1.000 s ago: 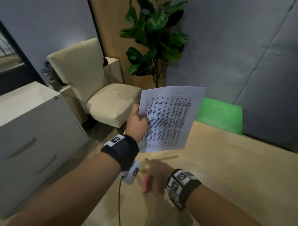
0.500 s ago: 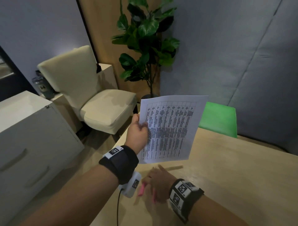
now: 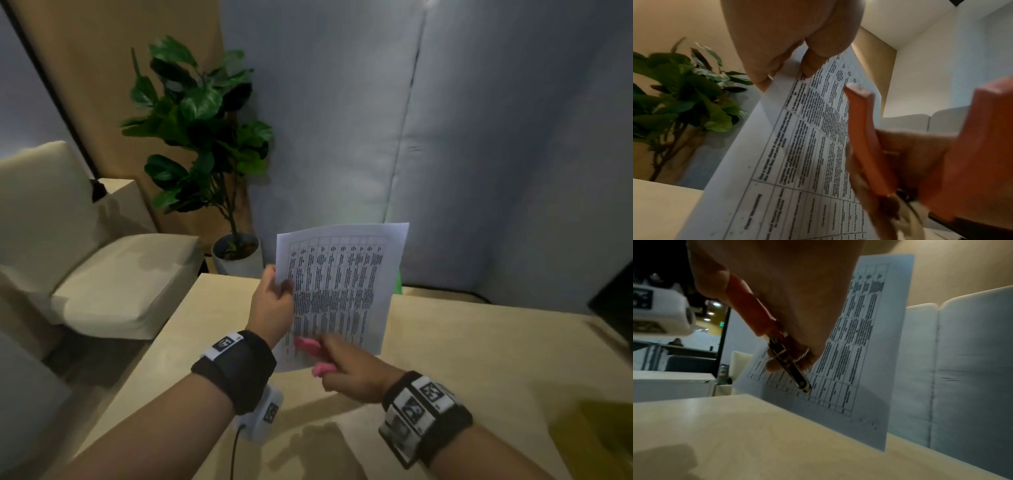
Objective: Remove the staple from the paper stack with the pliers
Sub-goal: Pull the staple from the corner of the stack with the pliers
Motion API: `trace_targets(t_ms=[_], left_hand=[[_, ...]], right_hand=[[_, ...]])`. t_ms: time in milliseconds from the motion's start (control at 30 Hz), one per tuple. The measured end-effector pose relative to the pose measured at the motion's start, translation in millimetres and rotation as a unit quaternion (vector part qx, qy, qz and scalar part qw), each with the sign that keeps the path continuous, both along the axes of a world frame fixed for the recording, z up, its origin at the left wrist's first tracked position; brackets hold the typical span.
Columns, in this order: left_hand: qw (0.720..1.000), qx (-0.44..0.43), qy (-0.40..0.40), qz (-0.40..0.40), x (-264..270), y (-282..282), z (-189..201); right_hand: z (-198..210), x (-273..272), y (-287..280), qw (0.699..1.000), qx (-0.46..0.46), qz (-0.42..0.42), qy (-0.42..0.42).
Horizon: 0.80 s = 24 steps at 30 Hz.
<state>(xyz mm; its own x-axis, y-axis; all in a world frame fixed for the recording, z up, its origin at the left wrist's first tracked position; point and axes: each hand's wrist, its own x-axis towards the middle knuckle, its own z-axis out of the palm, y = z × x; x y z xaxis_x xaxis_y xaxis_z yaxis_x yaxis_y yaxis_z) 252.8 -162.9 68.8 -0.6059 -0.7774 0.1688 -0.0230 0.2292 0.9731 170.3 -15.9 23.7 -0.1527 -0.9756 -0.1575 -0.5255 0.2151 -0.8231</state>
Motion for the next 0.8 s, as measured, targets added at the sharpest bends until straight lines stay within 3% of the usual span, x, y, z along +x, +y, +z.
trace_targets(t_ms=[100, 267, 533, 667, 800], left_hand=[[1.0, 0.002, 0.002, -0.021, -20, 29, 0], [0.998, 0.011, -0.03, -0.058, -45, 76, -9], [0.994, 0.001, -0.073, -0.084, -65, 137, -24], [0.991, -0.008, -0.098, -0.089, -71, 152, -33], [0.987, -0.025, -0.118, -0.103, -72, 161, -41]], right_hand=[[19, -19, 36, 0.997, -0.011, -0.074, -0.028], [47, -42, 87, 0.967, -0.085, -0.163, -0.175], [69, -83, 135, 0.852, -0.237, -0.221, -0.411], [81, -98, 147, 0.849, -0.268, -0.229, -0.394], [89, -107, 148, 0.899, -0.261, -0.235, -0.261]])
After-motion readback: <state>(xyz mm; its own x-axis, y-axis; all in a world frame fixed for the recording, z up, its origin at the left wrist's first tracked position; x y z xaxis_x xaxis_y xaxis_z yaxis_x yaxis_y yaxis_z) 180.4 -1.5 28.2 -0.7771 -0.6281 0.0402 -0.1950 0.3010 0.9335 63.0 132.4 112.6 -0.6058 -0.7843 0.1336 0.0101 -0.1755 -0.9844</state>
